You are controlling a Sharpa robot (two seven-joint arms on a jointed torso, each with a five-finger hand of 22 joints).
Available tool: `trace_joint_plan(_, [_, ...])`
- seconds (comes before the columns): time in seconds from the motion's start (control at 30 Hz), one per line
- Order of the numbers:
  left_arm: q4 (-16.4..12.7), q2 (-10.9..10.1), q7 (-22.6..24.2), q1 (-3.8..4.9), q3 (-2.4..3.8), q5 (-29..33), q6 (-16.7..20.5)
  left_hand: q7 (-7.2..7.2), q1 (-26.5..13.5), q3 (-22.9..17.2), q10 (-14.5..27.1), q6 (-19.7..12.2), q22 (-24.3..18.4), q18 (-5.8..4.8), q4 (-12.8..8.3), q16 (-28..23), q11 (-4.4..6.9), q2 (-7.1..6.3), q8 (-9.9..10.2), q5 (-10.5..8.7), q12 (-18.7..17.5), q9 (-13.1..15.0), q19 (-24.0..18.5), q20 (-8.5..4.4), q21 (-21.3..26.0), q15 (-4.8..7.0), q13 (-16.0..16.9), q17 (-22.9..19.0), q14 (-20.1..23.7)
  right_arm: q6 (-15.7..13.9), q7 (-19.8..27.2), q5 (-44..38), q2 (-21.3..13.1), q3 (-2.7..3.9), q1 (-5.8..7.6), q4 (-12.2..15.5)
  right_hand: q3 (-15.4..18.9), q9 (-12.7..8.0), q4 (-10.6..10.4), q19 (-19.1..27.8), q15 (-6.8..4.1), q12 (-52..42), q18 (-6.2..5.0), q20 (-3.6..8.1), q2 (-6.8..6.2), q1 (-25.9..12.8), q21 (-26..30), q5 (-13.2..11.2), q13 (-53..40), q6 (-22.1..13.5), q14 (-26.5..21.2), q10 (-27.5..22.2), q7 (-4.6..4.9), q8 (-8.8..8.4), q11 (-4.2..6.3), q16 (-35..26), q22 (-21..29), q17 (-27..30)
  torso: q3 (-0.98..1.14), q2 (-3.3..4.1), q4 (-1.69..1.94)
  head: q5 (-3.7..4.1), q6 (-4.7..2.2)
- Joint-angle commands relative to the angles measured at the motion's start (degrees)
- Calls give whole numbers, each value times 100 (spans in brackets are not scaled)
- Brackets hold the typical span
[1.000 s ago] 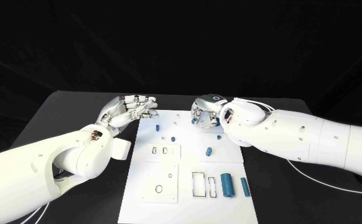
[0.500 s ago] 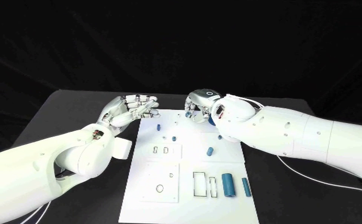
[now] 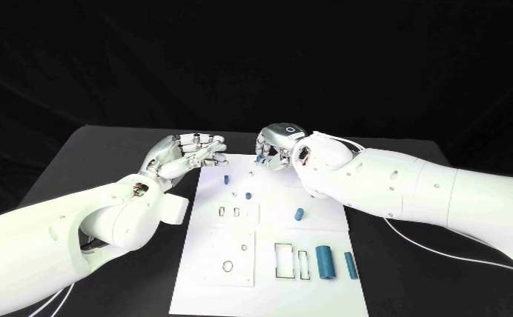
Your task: Assemble the parts on the task board
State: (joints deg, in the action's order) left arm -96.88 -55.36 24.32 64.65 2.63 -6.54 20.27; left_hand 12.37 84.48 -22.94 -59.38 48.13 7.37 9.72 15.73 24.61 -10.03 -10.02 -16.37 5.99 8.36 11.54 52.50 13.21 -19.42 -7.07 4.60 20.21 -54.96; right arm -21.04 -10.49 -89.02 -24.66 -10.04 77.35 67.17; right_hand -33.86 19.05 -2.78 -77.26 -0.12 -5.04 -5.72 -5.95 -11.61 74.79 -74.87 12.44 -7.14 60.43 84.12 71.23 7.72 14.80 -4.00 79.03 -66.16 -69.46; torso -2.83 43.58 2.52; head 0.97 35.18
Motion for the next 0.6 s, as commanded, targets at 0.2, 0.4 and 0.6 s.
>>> trace_joint_plan(0.2, [-12, 24, 22, 42, 5, 10, -112, 118, -12, -46, 30, -47, -9, 66, 0, 15, -2, -66, 15, -32, -25, 5, -32, 8, 9, -8, -6, 9, 40, -18, 75, -62, 113, 1, -15, -139, -31, 9, 3, 2, -33, -5, 81, 33, 0, -36, -38, 20, -7, 24, 221, 21, 1, 14, 1, 26, -2, -5, -1, 14, -3, -22, 7])
trace_joint_plan(0.4, [-17, 26, 19, 64, 5, 10, -116, 118, -12, -46, 30, -47, -9, 66, 0, 15, -2, -66, 15, -32, -25, 5, -32, 8, 9, -8, -6, 9, 40, 19, 95, -48, 169, 0, -27, -194, -36, 13, -1, 0, -31, -1, 82, 32, -5, -45, -42, 20, -8, 11, 222, 19, 5, 10, -2, 31, -10, -10, -1, 16, -7, -36, 22])
trace_joint_plan(0.6, [-18, 29, 15, 80, 5, 10, -120, 118, -12, -46, 30, -47, -9, 66, 0, 15, -2, -66, 15, -32, -25, 5, -32, 8, 9, -8, -6, 9, 40, 48, 108, -34, 208, -1, -43, -247, -41, 18, -7, 3, -29, 3, 82, 31, -6, -54, -41, 19, -9, 2, 221, 16, 8, 8, -5, 32, -8, -7, 2, 16, -13, -48, 31])
